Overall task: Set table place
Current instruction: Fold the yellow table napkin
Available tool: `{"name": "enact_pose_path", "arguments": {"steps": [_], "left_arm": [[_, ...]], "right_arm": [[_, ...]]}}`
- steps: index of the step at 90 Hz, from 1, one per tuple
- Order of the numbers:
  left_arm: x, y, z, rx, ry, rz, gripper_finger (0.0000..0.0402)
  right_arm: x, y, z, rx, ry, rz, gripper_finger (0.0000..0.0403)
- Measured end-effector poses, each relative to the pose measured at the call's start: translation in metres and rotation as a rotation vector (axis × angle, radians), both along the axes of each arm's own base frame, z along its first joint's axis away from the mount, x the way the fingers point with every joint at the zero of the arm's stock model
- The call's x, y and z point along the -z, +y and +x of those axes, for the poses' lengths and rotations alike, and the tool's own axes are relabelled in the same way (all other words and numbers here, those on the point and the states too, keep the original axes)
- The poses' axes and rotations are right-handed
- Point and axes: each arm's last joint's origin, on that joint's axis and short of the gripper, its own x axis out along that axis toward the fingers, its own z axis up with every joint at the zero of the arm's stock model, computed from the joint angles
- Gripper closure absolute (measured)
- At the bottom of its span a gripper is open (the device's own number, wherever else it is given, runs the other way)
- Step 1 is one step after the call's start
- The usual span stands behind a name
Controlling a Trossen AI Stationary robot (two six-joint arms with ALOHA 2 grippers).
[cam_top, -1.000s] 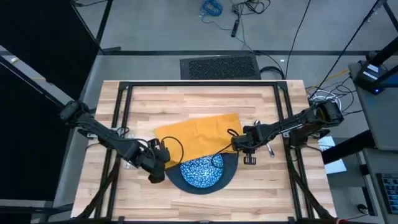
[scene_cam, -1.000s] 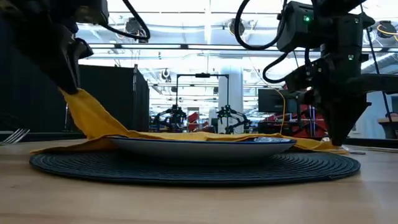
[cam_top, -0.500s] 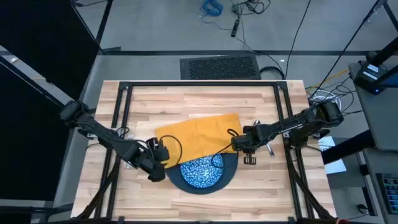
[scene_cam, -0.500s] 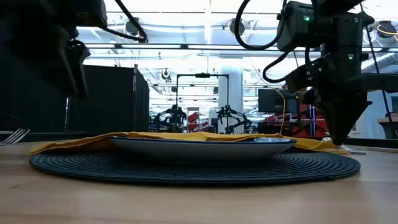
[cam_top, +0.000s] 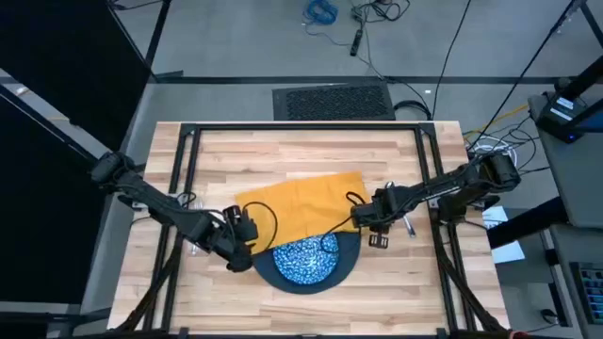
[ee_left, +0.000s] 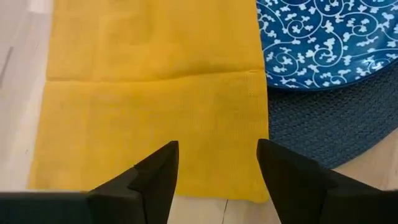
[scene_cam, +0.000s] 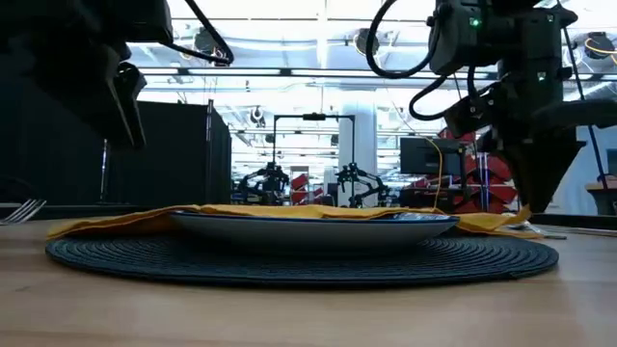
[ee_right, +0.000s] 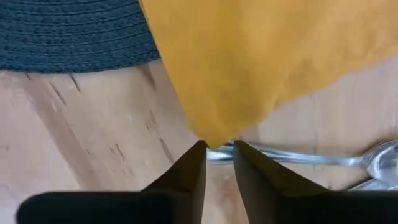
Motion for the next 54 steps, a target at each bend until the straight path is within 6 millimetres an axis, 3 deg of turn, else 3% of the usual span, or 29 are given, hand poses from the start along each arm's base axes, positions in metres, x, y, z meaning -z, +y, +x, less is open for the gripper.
{"name": "enact_pose_path", "arguments": {"steps": [18,34,54], "left_arm": [[0.000,0.000,0.000,0.005,0.000,0.005,0.0197],[0.000,0.004,0.002,-0.018,-0.010,0.020,0.0197],[-0.001,0.014,0.009,-0.062,-0.027,0.002,0.0197]], "right_arm": [[0.000,-0.001,-0.005,0.009,0.048,-0.003,0.0290],[0.000,-0.004,-0.006,-0.063,0.070,-0.042,0.0288],[-0.010,-0.026,0.000,-0.084,0.068,-0.178,0.0299]]}}
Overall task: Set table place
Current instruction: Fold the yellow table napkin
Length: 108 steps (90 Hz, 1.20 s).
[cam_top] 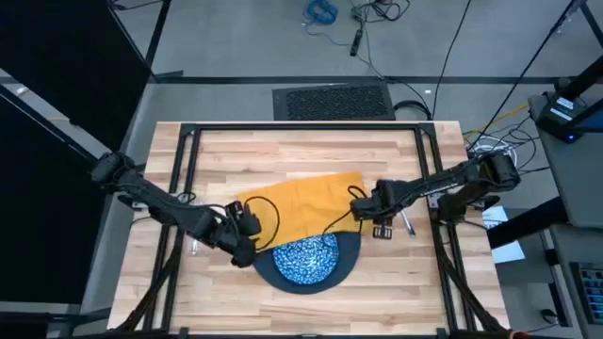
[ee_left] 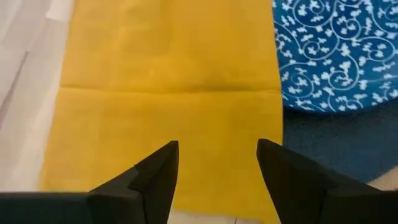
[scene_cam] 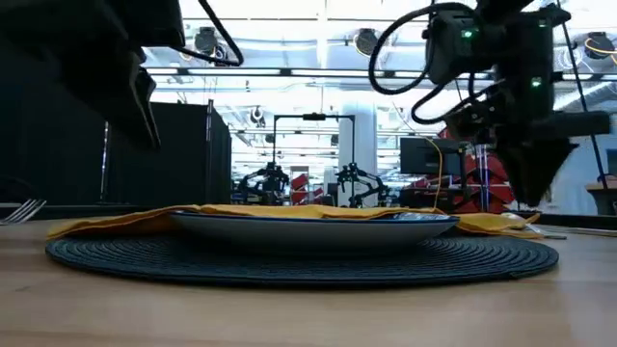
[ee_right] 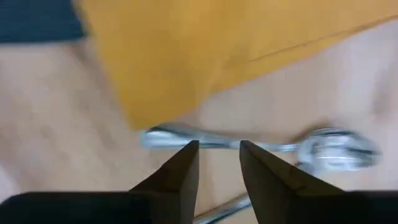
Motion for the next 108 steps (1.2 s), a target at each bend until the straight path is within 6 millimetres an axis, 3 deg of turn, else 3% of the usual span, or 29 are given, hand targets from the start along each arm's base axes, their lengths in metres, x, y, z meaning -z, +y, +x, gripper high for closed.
{"name": "enact_pose_path", "arguments": {"steps": [13,24,42,59,73,83,95,108], "left_arm": [[0.000,0.006,0.003,-0.025,-0.003,-0.006,0.0197],[-0.001,0.009,0.007,-0.021,-0.032,-0.007,0.0197],[-0.005,0.012,0.015,-0.016,-0.104,0.027,0.0197],[-0.005,0.014,0.016,-0.021,-0.105,0.026,0.0197],[0.003,0.013,0.019,0.012,-0.051,0.016,0.0202],[0.017,0.016,0.024,0.013,0.013,0.047,0.0236],[0.030,0.021,0.025,-0.001,0.106,0.088,0.0314],[0.032,0.024,0.025,-0.021,0.114,0.106,0.0391]], "right_arm": [[-0.012,-0.027,0.015,0.006,-0.090,-0.110,0.0300],[-0.014,-0.060,0.027,0.027,-0.234,-0.031,0.0300],[-0.015,-0.108,0.022,0.123,-0.320,-0.008,0.0311],[-0.016,-0.122,0.018,0.115,-0.349,0.050,0.0390],[-0.016,-0.123,0.024,0.074,-0.423,0.091,0.0402],[-0.011,-0.125,0.028,0.069,-0.424,0.101,0.0403],[-0.004,-0.127,0.029,0.078,-0.405,0.104,0.0403],[0.001,-0.131,0.031,0.089,-0.395,0.109,0.0403]]}}
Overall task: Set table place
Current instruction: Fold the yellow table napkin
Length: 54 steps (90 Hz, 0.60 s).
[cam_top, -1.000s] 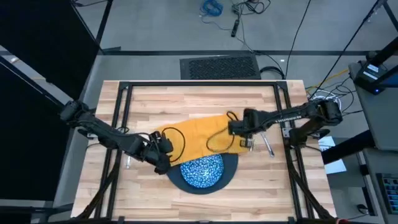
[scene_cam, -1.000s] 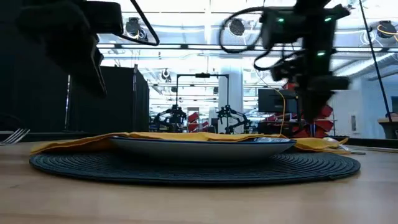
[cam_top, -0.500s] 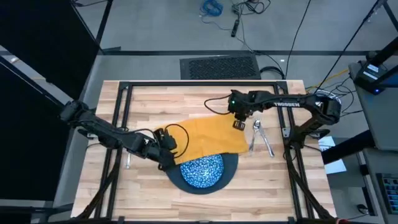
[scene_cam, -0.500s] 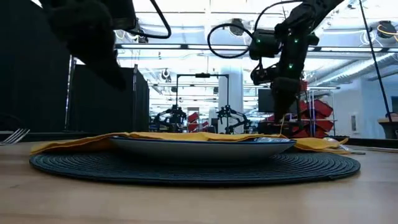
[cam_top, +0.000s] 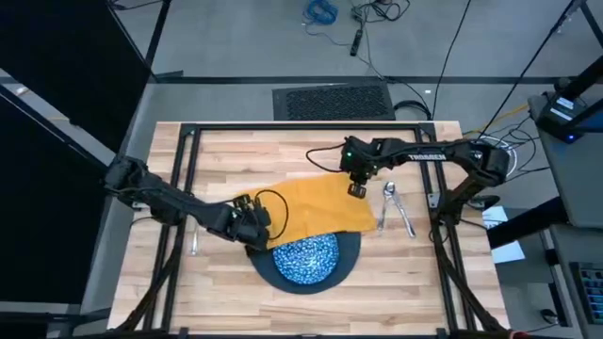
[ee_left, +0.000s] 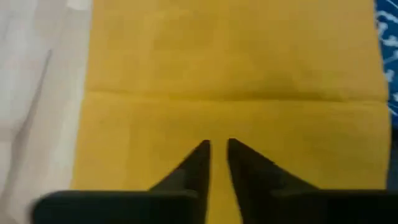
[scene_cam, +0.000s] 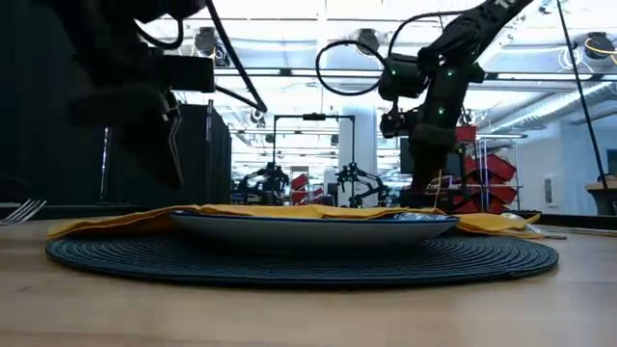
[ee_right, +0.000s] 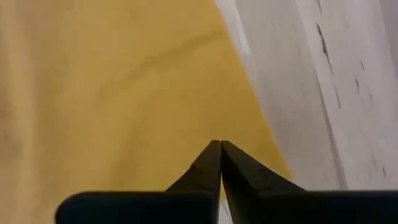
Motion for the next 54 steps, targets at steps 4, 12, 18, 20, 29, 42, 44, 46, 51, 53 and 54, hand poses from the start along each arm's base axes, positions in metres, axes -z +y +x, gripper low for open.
{"name": "enact_pose_path", "arguments": {"steps": [4,12,18,20,29,42,44,46,51,53,54], "left_arm": [[0.000,0.000,0.000,0.000,-0.001,-0.001,0.0394],[0.000,-0.001,0.000,0.003,0.006,-0.009,0.0395],[0.000,-0.001,0.000,0.009,0.011,-0.030,0.0399],[0.001,-0.001,0.000,0.010,0.012,-0.033,0.0400],[0.001,-0.001,0.000,-0.001,0.010,-0.040,0.0401],[0.008,-0.001,-0.005,-0.009,0.026,-0.073,0.0401],[0.010,-0.001,-0.005,-0.010,0.024,-0.083,0.0402],[0.012,-0.001,-0.006,-0.012,0.021,-0.093,0.0401],[0.016,0.000,-0.007,-0.019,0.013,-0.118,0.0401],[0.018,0.000,-0.007,-0.019,0.014,-0.126,0.0401],[0.018,0.000,-0.008,-0.018,0.015,-0.130,0.0401]], "right_arm": [[0.003,-0.001,0.001,0.001,0.000,0.006,0.0403],[0.010,-0.004,0.003,0.004,0.007,0.026,0.0403],[0.016,-0.005,0.005,0.003,0.019,0.033,0.0403],[0.018,-0.006,0.006,0.002,0.022,0.035,0.0403],[0.024,-0.007,0.009,-0.004,0.023,0.034,0.0403],[0.027,-0.007,0.010,-0.013,0.027,0.033,0.0403],[0.027,-0.007,0.010,-0.015,0.026,0.031,0.0403],[0.027,-0.007,0.010,-0.015,0.025,0.030,0.0403],[0.027,-0.007,0.010,-0.017,0.025,0.030,0.0403],[0.027,-0.007,0.010,-0.019,0.025,0.030,0.0403],[0.027,-0.007,0.010,-0.019,0.025,0.029,0.0403]]}}
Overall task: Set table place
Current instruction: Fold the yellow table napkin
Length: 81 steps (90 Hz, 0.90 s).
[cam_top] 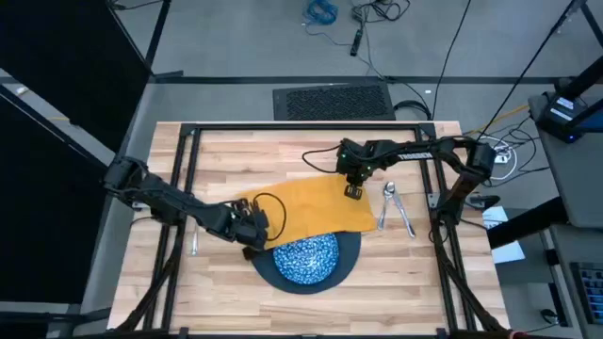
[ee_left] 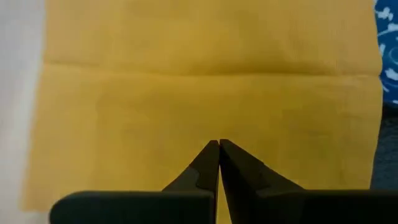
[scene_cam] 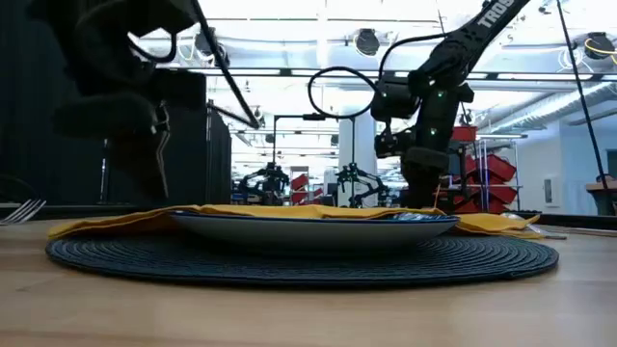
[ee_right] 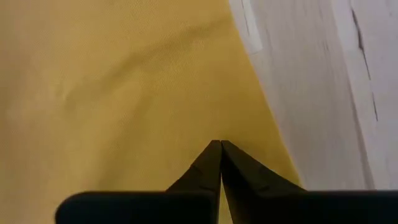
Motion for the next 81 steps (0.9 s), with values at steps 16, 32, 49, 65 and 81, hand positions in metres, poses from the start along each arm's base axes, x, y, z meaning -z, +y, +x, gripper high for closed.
{"name": "enact_pose_path", "arguments": {"steps": [16,32,49,65,81], "left_arm": [[0.007,0.000,-0.003,-0.017,-0.007,-0.033,0.0401],[0.012,0.000,-0.005,-0.012,0.007,-0.050,0.0401],[0.014,0.000,-0.005,-0.017,0.004,-0.061,0.0401],[0.014,0.000,-0.005,-0.017,0.005,-0.064,0.0401],[0.014,0.000,-0.005,-0.017,0.006,-0.064,0.0401]], "right_arm": [[0.000,0.000,0.000,-0.002,0.000,-0.002,0.0403],[0.001,-0.006,-0.003,0.019,0.003,0.000,0.0403],[0.003,-0.012,-0.005,0.045,0.005,0.003,0.0403],[0.004,-0.016,-0.006,0.059,0.005,0.003,0.0403],[0.010,-0.018,-0.004,0.063,0.013,0.006,0.0403]]}}
